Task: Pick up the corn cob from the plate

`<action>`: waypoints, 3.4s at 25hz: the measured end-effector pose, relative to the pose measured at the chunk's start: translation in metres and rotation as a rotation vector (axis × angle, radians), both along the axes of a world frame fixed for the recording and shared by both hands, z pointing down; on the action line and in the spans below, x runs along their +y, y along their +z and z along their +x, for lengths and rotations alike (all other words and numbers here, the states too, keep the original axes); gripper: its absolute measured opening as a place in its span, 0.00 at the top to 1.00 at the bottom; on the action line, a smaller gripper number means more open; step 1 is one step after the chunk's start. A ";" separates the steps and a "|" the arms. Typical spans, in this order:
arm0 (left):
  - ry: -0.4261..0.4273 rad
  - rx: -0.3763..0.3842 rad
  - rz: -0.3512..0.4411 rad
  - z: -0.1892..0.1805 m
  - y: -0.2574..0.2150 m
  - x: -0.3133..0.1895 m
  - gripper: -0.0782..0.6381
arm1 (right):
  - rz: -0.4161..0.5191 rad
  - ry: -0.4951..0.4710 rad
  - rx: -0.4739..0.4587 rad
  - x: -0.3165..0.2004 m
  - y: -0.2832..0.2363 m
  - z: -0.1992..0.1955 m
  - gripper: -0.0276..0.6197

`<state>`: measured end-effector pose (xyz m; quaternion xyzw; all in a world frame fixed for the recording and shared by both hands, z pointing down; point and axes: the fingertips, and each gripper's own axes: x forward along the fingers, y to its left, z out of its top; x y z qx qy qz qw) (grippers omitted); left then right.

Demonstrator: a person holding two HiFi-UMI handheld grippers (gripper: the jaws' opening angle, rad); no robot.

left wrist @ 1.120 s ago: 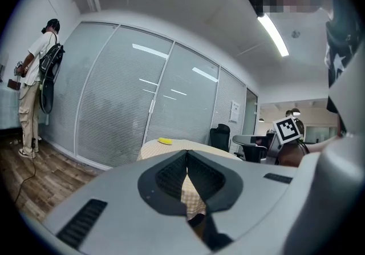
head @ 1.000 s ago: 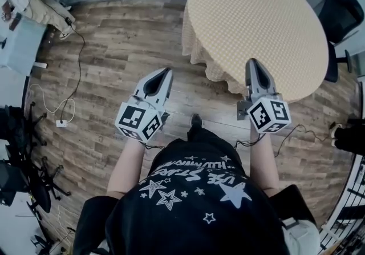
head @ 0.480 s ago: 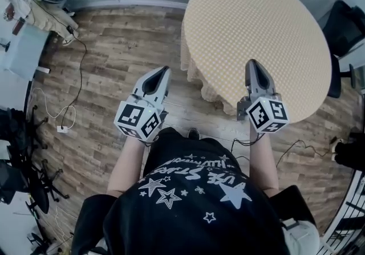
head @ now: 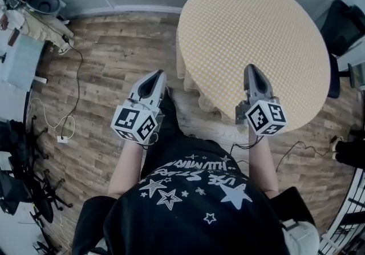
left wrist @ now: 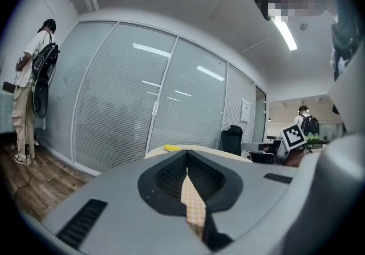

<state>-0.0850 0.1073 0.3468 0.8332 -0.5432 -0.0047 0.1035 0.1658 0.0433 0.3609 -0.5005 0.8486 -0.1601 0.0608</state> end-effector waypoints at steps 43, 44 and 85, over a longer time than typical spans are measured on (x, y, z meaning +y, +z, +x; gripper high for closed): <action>0.455 0.009 -0.056 -0.035 0.008 -0.356 0.88 | -0.128 0.348 -0.003 -0.250 0.011 -0.092 0.91; 0.460 0.003 -0.054 -0.030 0.007 -0.351 0.88 | -0.126 0.344 -0.012 -0.245 0.010 -0.090 0.91; 0.519 -0.106 -0.081 0.015 0.033 -0.541 0.88 | -0.104 0.338 0.126 -0.422 0.023 -0.091 0.91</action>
